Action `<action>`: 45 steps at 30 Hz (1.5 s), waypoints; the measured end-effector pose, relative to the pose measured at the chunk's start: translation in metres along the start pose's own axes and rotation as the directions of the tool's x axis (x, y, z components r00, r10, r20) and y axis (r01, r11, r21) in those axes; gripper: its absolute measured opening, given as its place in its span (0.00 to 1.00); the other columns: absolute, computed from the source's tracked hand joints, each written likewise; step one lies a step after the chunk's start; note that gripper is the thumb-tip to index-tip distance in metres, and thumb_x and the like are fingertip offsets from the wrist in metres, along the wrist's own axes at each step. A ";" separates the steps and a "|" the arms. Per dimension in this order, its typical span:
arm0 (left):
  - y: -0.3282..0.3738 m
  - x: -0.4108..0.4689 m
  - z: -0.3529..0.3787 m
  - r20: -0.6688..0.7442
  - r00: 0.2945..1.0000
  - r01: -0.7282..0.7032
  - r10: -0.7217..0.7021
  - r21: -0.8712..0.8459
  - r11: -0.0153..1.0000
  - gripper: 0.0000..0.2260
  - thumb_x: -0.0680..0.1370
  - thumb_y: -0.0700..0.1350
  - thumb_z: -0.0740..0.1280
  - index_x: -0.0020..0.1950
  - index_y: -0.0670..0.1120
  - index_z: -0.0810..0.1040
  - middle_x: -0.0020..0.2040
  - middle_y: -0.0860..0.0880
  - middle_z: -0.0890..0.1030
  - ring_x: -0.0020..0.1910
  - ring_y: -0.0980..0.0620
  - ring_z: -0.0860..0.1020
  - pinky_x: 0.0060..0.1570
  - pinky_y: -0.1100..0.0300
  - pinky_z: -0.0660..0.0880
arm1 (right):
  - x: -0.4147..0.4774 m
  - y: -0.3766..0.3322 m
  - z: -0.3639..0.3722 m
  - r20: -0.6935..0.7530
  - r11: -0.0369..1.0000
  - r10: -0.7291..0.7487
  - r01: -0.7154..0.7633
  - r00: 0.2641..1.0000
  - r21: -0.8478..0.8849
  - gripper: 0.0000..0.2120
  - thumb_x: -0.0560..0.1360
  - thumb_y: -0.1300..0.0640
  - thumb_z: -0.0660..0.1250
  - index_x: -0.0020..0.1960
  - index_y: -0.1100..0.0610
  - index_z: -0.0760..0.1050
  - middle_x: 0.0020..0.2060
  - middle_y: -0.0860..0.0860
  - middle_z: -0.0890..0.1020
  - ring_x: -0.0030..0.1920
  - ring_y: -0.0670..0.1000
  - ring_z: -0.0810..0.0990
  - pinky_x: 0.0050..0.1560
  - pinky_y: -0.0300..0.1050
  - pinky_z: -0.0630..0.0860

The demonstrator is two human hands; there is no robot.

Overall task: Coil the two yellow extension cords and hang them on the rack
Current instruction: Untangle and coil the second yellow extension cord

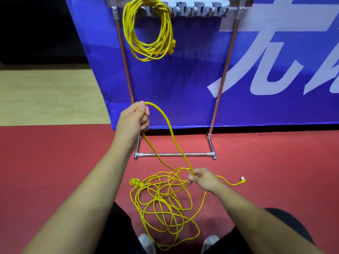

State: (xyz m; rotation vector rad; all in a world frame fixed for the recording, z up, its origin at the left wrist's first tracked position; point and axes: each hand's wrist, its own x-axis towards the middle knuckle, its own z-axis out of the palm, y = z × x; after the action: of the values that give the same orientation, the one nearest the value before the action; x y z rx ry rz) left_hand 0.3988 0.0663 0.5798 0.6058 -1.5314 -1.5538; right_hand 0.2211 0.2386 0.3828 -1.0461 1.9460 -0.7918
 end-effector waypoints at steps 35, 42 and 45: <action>-0.101 0.048 -0.010 -0.250 0.965 0.126 0.080 0.709 0.694 0.11 0.78 0.54 0.62 0.53 0.51 0.80 0.39 0.46 0.81 0.45 0.44 0.79 0.45 0.56 0.70 | -0.021 -0.056 -0.065 0.031 0.861 0.083 -0.087 0.996 0.502 0.12 0.79 0.59 0.62 0.38 0.52 0.65 0.25 0.47 0.60 0.24 0.46 0.55 0.27 0.39 0.53; -0.141 -0.014 0.035 0.397 0.818 0.287 -0.416 0.346 0.893 0.13 0.78 0.51 0.63 0.57 0.44 0.75 0.58 0.49 0.79 0.49 0.57 0.78 0.53 0.60 0.74 | -0.008 -0.141 -0.050 0.002 0.325 -0.001 -0.002 1.000 0.946 0.14 0.83 0.56 0.52 0.40 0.57 0.66 0.25 0.52 0.64 0.23 0.49 0.62 0.30 0.42 0.60; -0.182 -0.049 0.019 0.620 0.594 0.197 -0.512 0.505 0.841 0.14 0.73 0.51 0.68 0.49 0.40 0.78 0.40 0.54 0.81 0.37 0.57 0.76 0.40 0.57 0.74 | 0.008 -0.152 -0.054 -0.046 0.256 0.042 0.034 0.998 0.966 0.12 0.83 0.58 0.54 0.42 0.59 0.66 0.27 0.53 0.68 0.25 0.51 0.70 0.33 0.45 0.70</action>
State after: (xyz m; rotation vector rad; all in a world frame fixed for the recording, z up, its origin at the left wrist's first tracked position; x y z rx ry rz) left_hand 0.3667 0.0974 0.3954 0.5485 -2.5199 -1.9631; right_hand 0.2311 0.1694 0.5282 -0.1848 1.0217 -1.7269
